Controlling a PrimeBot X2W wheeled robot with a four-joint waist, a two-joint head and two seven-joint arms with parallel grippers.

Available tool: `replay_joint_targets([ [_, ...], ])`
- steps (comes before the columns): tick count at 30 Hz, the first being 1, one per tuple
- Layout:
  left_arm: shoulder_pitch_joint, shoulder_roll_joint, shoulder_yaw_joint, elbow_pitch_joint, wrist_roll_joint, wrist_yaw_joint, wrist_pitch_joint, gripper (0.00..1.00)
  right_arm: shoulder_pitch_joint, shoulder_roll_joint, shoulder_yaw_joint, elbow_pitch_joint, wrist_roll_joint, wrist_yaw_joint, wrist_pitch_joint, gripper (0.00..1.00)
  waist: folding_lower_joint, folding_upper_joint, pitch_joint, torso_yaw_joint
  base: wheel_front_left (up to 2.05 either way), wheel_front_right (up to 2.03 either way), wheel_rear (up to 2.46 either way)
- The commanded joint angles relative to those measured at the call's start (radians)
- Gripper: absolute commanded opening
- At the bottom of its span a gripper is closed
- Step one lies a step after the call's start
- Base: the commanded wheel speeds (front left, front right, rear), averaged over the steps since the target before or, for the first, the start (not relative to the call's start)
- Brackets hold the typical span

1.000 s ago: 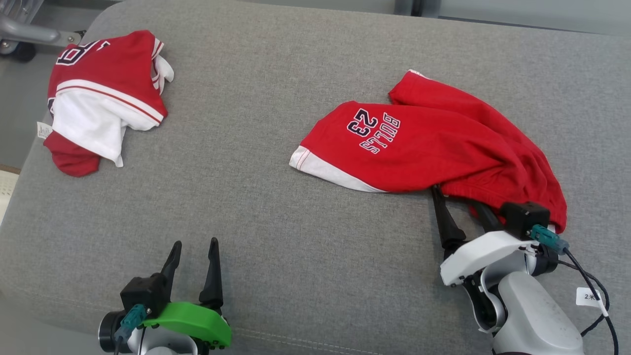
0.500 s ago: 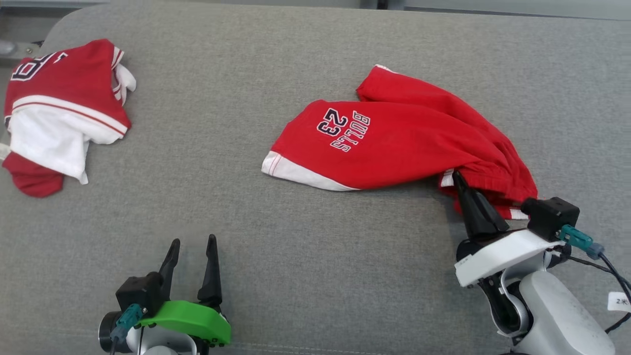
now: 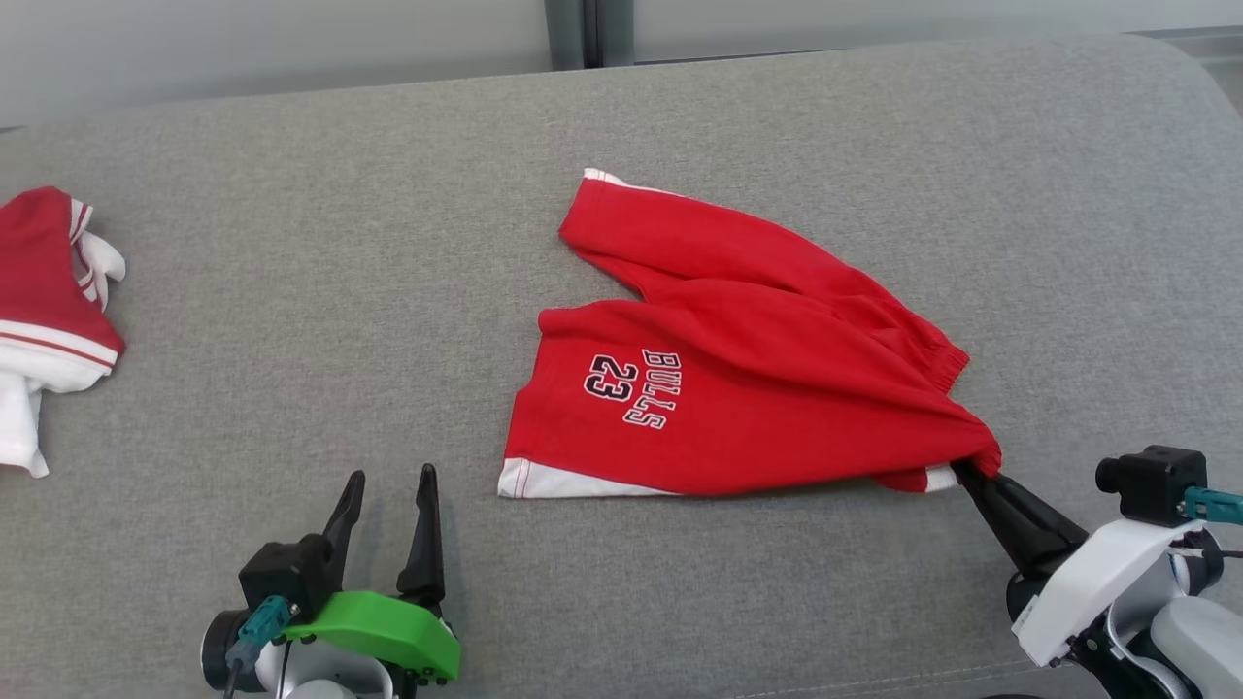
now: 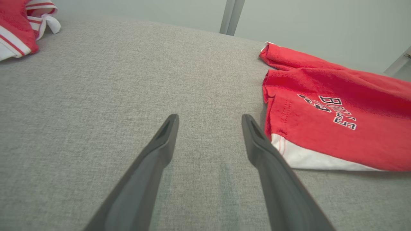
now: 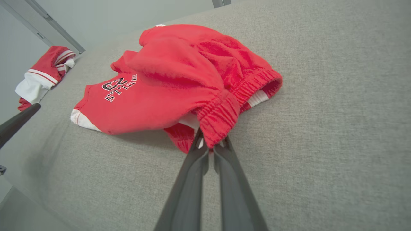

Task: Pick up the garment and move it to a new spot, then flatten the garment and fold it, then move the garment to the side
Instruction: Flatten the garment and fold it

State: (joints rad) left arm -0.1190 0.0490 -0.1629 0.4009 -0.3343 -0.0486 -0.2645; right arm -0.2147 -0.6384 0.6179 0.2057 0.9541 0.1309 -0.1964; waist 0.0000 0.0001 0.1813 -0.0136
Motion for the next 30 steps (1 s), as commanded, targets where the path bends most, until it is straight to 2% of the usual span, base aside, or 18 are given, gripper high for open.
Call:
replay_joint_targets([
  [1,-0.016,0.003,-0.001,0.004,0.005,-0.004,0.001,1.00,-0.019,-0.013,0.022,0.023,-0.013,0.000,-0.015,0.00,0.0000,-0.0001,-0.009,-0.023,0.00,0.00,0.00],
  [2,-0.019,0.003,-0.005,0.006,0.008,-0.007,0.001,1.00,-0.024,-0.021,0.034,0.051,-0.021,0.000,-0.023,0.00,0.0000,-0.0001,-0.007,-0.025,0.00,0.00,0.00],
  [3,-0.022,0.003,-0.008,0.008,0.009,-0.007,0.001,1.00,-0.030,-0.026,0.050,0.077,-0.039,0.000,-0.032,0.33,0.0000,-0.0001,-0.006,-0.026,0.00,0.00,0.00],
  [4,-0.023,0.003,-0.011,0.010,0.008,-0.009,0.001,1.00,-0.037,-0.021,0.054,0.106,-0.049,0.000,-0.042,1.00,0.0000,-0.0001,-0.006,-0.028,0.00,0.00,0.00],
  [8,-0.027,0.003,-0.022,0.015,0.003,-0.018,0.001,1.00,-0.060,0.027,0.022,0.189,-0.091,0.000,-0.067,1.00,0.0000,-0.0001,-0.007,-0.044,0.00,0.00,0.00],
  [14,-0.063,0.003,-0.080,0.046,-0.024,-0.042,0.001,1.00,-0.018,0.133,-0.201,0.202,-0.264,0.000,-0.069,1.00,0.0000,-0.0001,-0.002,-0.082,0.00,0.00,0.00],
  [18,-0.090,0.003,-0.114,0.067,-0.054,-0.056,0.001,1.00,0.005,0.181,-0.276,0.182,-0.341,0.000,-0.069,1.00,0.0000,-0.0001,0.005,-0.101,0.00,0.00,0.00],
  [25,-0.129,0.004,-0.190,0.150,-0.141,-0.075,0.001,1.00,0.039,0.244,-0.358,0.163,-0.436,0.000,-0.069,1.00,0.0000,-0.0001,0.016,-0.128,0.00,0.00,0.00],
  [30,-0.135,0.004,-0.228,0.192,-0.149,-0.079,0.001,1.00,0.049,0.266,-0.383,0.156,-0.461,0.000,-0.070,1.00,0.0000,-0.0001,0.013,-0.131,0.00,0.00,0.00],
])
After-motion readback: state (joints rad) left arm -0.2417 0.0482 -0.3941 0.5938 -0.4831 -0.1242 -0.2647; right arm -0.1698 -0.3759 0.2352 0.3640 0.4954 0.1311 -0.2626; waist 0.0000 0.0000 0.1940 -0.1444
